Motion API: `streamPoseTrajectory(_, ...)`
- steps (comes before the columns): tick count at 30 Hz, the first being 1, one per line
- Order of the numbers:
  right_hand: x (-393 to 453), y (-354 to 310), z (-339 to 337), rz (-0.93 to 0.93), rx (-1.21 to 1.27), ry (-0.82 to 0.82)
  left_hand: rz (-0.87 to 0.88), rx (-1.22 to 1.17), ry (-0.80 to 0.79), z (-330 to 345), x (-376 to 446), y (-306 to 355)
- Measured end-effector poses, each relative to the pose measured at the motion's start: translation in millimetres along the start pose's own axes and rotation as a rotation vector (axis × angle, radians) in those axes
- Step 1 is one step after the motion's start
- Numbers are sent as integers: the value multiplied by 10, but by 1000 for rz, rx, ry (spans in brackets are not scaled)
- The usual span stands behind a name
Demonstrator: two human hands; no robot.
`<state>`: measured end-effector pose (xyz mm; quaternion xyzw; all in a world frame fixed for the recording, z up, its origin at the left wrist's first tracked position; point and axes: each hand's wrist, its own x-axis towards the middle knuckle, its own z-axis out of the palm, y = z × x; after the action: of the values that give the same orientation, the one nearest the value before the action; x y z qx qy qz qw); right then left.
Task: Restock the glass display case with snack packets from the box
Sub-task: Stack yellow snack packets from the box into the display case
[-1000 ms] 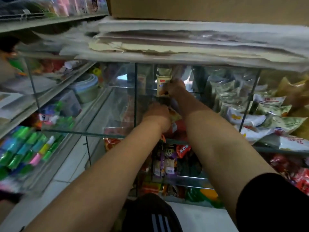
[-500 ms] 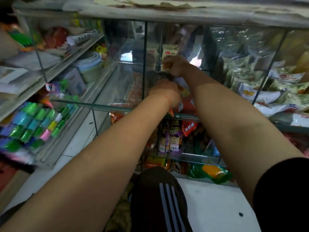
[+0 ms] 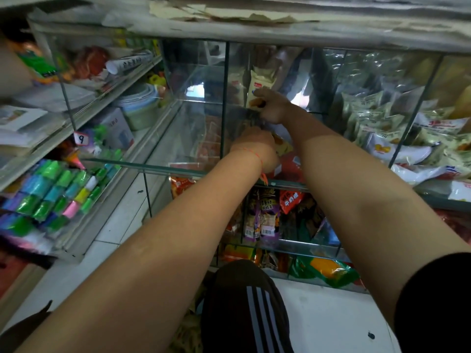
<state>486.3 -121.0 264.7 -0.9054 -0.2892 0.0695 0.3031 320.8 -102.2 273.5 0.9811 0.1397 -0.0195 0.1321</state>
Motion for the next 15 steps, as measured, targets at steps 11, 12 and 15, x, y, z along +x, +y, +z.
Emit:
streamPoseTrajectory(11, -321, -111, -528, -21, -226, 19, 61, 7, -1, -56, -70, -30)
streamPoseTrajectory(12, -384, -56, -539, -13, -208, 14, 59, 7, -4, -57, -87, -19)
streamPoseTrajectory(15, -539, -35, -524, 4, -157, 35, 55, -4, -16, -66, -119, 7)
